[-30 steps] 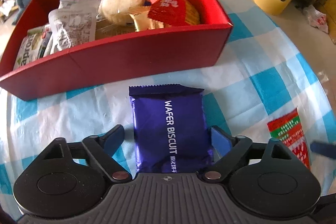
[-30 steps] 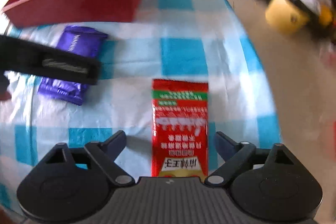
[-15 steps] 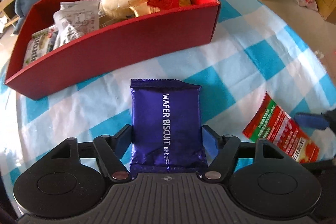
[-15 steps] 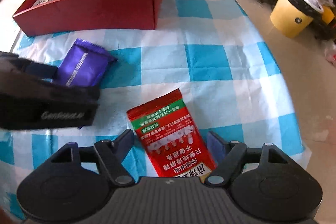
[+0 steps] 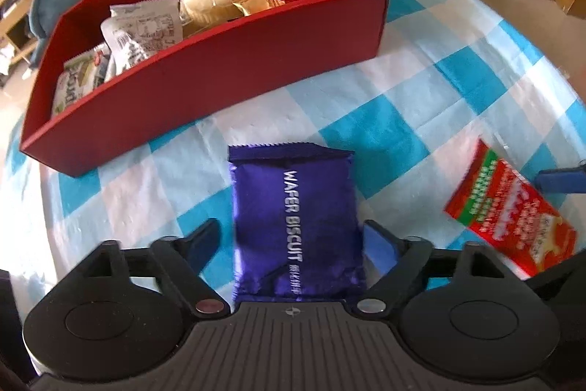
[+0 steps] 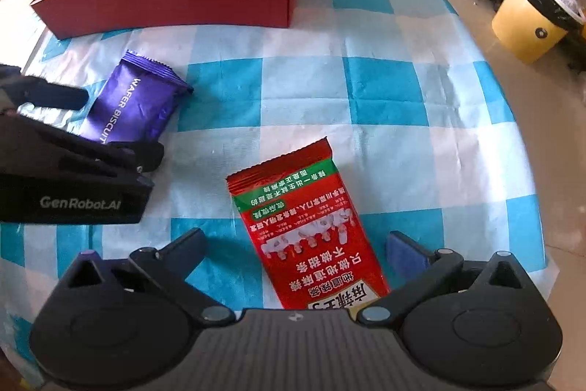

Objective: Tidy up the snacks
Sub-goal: 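Grasp the blue wafer packet with the left tool while the right tool grasps the red packet, then carry the wafer packet in the left tool while the right tool carries the red packet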

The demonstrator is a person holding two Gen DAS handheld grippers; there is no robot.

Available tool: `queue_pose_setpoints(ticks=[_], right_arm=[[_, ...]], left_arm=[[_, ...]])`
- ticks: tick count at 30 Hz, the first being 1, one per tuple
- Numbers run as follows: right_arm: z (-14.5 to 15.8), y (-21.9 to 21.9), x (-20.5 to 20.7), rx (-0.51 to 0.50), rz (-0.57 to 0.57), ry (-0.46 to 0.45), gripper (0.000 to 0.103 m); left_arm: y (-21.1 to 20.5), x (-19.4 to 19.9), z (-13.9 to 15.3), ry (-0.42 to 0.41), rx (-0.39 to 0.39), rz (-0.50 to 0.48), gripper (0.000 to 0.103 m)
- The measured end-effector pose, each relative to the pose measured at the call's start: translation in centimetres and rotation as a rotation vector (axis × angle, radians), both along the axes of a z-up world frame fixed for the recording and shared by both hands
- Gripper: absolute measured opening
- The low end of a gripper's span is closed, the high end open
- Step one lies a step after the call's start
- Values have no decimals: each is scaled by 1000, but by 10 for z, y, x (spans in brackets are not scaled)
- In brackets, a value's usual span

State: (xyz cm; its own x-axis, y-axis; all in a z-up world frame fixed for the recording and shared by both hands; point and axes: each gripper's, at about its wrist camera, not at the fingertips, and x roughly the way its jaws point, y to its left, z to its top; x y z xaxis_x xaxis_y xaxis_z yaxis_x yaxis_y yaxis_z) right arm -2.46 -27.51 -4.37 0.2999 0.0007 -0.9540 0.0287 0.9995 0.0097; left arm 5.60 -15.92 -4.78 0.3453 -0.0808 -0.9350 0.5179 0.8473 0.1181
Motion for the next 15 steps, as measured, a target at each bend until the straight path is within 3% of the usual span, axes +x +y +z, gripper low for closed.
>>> queue_pose_setpoints(ticks=[3, 5, 8, 10, 15], right_arm=[[2, -1, -2, 1, 8, -4, 92], [9, -2, -8, 8, 5, -12, 72], [16, -4, -11, 21, -17, -28, 55], [18, -5, -12, 21, -23, -34, 52], [18, -5, -11, 23, -28, -38, 50]], left_arm=[[4, 9, -3, 40, -31, 24, 95], [9, 16, -5, 90, -77, 41, 90], [11, 14, 0, 82, -79, 30, 80], [12, 12, 4, 79, -80, 25, 75], [19, 9, 9, 73, -72, 39, 74]])
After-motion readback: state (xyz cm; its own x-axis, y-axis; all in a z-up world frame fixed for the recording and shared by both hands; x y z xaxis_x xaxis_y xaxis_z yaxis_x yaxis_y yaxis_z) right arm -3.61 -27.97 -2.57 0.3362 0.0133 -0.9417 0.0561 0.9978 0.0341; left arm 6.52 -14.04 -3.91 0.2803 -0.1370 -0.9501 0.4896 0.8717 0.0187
